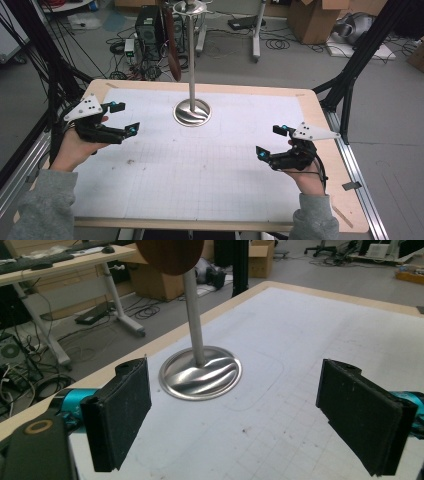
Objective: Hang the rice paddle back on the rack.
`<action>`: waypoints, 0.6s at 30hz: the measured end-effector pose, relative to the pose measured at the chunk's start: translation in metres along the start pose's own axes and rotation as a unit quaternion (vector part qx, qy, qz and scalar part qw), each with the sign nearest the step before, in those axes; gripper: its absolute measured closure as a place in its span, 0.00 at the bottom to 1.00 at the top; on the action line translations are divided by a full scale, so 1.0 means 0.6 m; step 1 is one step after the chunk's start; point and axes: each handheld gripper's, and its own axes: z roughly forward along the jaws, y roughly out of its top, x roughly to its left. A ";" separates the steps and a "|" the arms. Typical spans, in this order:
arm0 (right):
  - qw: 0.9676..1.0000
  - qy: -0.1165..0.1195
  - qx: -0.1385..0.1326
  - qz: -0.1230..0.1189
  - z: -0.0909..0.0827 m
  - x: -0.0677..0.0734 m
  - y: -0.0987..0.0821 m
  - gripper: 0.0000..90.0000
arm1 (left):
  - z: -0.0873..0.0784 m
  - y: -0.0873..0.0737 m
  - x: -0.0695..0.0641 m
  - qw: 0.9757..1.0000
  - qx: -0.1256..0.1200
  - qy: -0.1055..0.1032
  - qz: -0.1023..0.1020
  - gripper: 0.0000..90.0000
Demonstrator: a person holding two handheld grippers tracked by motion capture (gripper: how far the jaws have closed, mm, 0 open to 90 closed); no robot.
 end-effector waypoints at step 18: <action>1.000 -0.006 0.000 0.004 0.001 -0.001 0.000 0.03 | -0.008 -0.060 -0.009 1.000 0.008 0.015 -0.007 0.15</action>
